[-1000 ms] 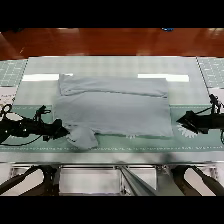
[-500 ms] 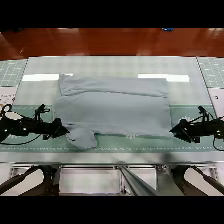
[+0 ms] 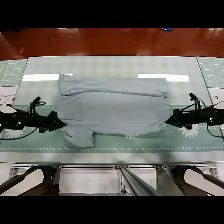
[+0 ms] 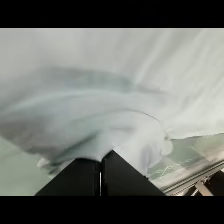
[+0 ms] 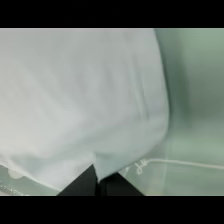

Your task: Fold the shirts.

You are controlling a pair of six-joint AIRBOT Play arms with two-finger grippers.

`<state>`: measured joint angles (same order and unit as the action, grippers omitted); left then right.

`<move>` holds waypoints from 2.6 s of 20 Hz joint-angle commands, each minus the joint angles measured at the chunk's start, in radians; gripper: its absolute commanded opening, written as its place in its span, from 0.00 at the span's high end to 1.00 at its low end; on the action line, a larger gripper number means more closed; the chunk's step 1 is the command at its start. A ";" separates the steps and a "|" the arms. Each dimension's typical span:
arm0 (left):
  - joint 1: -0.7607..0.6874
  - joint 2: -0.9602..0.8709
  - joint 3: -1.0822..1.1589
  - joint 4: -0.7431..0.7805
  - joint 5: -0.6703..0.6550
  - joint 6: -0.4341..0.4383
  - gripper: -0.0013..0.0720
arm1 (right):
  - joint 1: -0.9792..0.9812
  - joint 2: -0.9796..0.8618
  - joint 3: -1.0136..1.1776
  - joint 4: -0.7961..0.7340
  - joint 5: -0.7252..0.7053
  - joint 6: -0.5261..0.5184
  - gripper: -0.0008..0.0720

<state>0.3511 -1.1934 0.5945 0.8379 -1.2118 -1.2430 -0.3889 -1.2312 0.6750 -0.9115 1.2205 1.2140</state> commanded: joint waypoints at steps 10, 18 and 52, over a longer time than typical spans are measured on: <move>-0.128 -0.361 0.694 -0.008 -0.001 -0.134 0.96 | 0.068 -0.208 0.413 0.098 -0.085 -0.024 0.96; -0.178 -0.711 1.075 -0.009 -0.039 -0.248 0.96 | 0.113 -0.475 0.691 0.101 -0.215 0.007 0.96; -0.355 0.179 0.225 0.227 0.523 -0.235 0.29 | 0.085 -0.591 0.555 0.326 -0.215 0.042 0.43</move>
<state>0.0307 -1.0180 0.8421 1.0988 -0.7048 -1.4788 -0.3656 -1.7443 1.1606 -0.5999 1.0035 1.2289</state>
